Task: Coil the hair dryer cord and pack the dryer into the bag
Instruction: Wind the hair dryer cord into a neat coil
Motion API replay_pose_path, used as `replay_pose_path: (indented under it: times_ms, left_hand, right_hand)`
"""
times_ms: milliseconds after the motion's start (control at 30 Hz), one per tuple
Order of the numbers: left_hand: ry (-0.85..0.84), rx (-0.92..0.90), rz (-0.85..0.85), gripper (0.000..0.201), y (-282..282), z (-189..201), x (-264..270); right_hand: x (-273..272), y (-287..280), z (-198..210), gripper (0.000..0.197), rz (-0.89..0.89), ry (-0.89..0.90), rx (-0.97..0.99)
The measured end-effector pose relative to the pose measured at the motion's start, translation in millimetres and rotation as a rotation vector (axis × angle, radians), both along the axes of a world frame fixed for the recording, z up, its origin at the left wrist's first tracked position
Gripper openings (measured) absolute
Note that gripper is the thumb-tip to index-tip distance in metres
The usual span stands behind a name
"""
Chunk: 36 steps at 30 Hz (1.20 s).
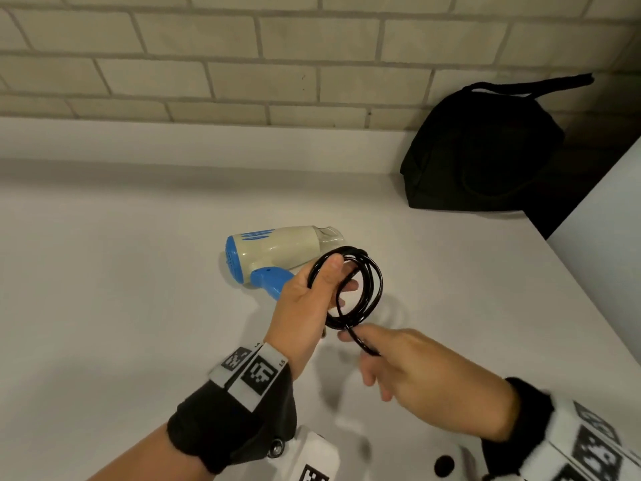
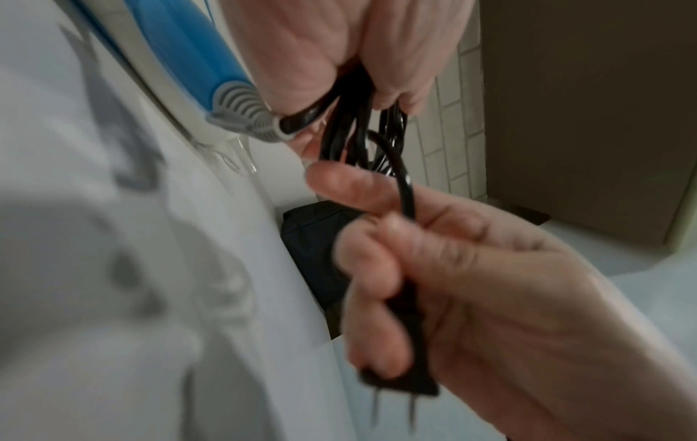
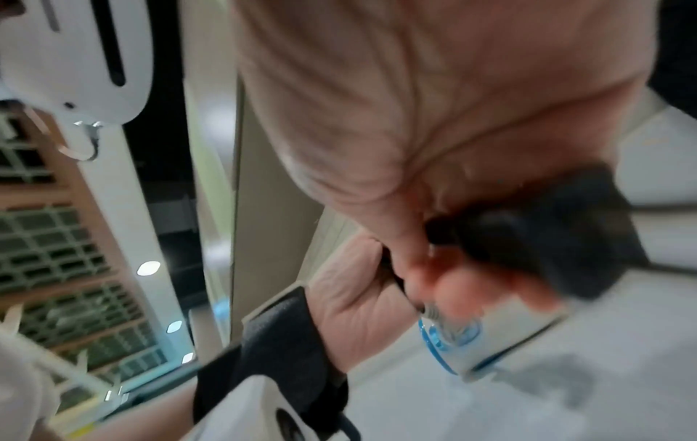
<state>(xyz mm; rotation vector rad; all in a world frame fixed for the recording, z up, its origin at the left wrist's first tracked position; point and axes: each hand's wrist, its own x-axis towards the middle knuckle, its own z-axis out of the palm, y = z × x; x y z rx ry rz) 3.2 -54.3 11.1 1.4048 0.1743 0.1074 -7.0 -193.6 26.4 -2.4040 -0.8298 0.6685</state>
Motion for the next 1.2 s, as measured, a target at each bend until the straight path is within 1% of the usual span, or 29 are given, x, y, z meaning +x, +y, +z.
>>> replay_pose_path:
  times_ms: [33,67,100,167,200,233,300,333,433,500,567,633,700,800,867,900,967,1033,1100,1200]
  left_hand:
    - [0.004,0.026,0.011,0.035,0,1,-1]
    - [0.001,0.054,0.013,0.034,0,1,-2]
    - [-0.005,0.089,0.013,0.029,0,1,-3]
    - [-0.009,0.159,0.007,0.02,-1,-1,-4]
    - [-0.007,0.177,0.005,0.018,-3,-4,-4]
    - [-0.002,0.183,-0.001,0.018,-4,-5,-4]
    - [0.011,0.167,-0.014,0.02,-7,-9,-4]
    - [0.024,0.147,-0.012,0.02,-7,-11,-3]
    - [0.099,0.032,0.002,0.025,-5,-15,-3]
    - [0.137,-0.028,0.013,0.031,-1,-17,-4]
    - [0.133,-0.046,-0.032,0.026,2,-16,-4]
    - [0.128,-0.038,-0.091,0.018,3,-13,0]
    - [0.122,-0.023,-0.131,0.018,3,-13,4]
    - [0.086,0.004,-0.21,0.021,6,-11,5]
    - [0.05,-0.028,-0.252,0.026,9,-9,5]
    - [0.032,-0.049,-0.268,0.028,10,-7,4]
    - [0.012,-0.077,-0.282,0.03,10,-4,5]
    - [0.011,-0.104,-0.271,0.031,9,-3,5]
    - [0.024,-0.121,-0.241,0.031,8,-4,6]
    - [0.05,-0.127,-0.185,0.028,6,-8,5]
  right_hand:
    - [-1,1,-2,0.02,-0.094,-0.011,0.106]
    - [-2,2,-2,0.016,-0.162,-0.059,0.176]
    - [-3,2,1,0.022,-0.203,-0.121,0.191]
    - [-5,2,7,0.035,-0.238,-0.286,0.12]
    - [-6,2,11,0.038,-0.243,-0.373,0.075]
    - [-7,2,14,0.035,-0.256,-0.425,0.06]
    - [-7,5,17,0.027,-0.233,-0.485,0.019]
    - [-7,8,17,0.03,-0.192,-0.517,-0.008]
    - [-1,12,16,0.038,0.018,-0.567,-0.097]
    - [9,9,23,0.038,0.136,-0.548,-0.07]
    - [20,7,33,0.035,0.21,-0.549,0.005]
    - [31,9,39,0.032,0.222,-0.538,0.127]
    - [44,12,40,0.031,0.208,-0.505,0.219]
    - [71,9,46,0.024,0.126,-0.481,0.397]
    - [88,5,46,0.017,0.021,-0.493,0.52]
    - [93,3,44,0.014,-0.037,-0.456,0.559]
    - [97,5,31,0.012,-0.165,-0.345,0.6]
    - [94,12,14,0.015,-0.29,-0.287,0.579]
    - [87,17,4,0.017,-0.335,-0.229,0.573]
    - [78,22,1,0.016,-0.38,-0.093,0.669]
